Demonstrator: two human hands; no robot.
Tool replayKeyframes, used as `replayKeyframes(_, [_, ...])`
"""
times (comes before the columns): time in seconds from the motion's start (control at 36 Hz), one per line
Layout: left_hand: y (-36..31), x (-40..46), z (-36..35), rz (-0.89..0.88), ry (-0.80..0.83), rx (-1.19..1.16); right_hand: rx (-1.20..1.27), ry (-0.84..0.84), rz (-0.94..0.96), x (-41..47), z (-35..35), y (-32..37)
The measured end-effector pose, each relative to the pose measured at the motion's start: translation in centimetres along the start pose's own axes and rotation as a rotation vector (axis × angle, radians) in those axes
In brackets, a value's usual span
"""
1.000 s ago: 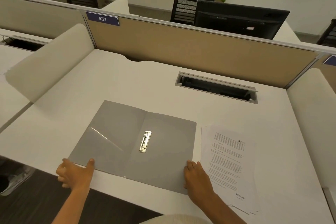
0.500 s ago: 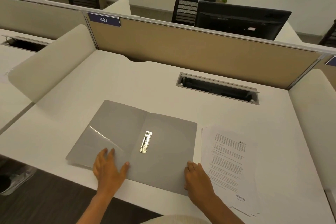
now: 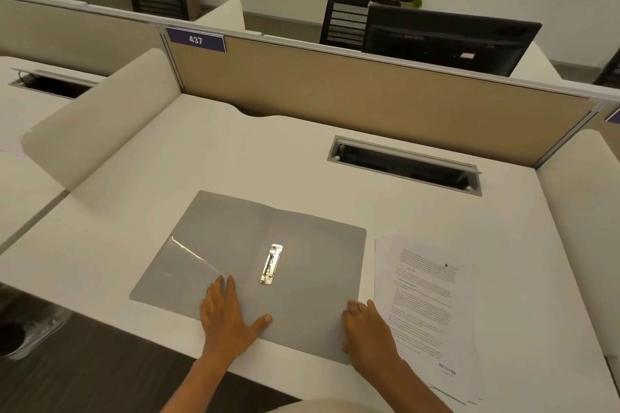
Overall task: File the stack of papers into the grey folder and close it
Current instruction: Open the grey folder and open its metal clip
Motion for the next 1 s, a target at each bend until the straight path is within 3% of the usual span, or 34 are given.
replayKeyframes(0.22, [-0.3, 0.4, 0.1, -0.022, -0.002, 0.003, 0.297, -0.059, -0.028, 2.5, 3.7, 1.2])
replayKeyframes(0.39, [-0.9, 0.4, -0.1, -0.025, 0.006, 0.021, 0.504, 0.008, -0.036, 5.7, 4.2, 4.2])
replayKeyframes(0.64, [-0.6, 0.2, -0.1, -0.004, -0.003, -0.007, 0.507, -0.026, -0.117, 11.2, 5.4, 9.6])
replayKeyframes(1.0, [-0.9, 0.1, 0.1, 0.016, -0.007, -0.018, 0.369, -0.060, -0.217, 13.7, 4.9, 11.6])
Point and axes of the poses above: each hand's wrist, its own x-axis towards the middle knuckle, its own z-axis out of the back of the hand, y = z × x, the point moved 5 cm from there along x, towards the middle knuckle, and after that the axes turned 2 degrees about y, right-handed, at the moved point
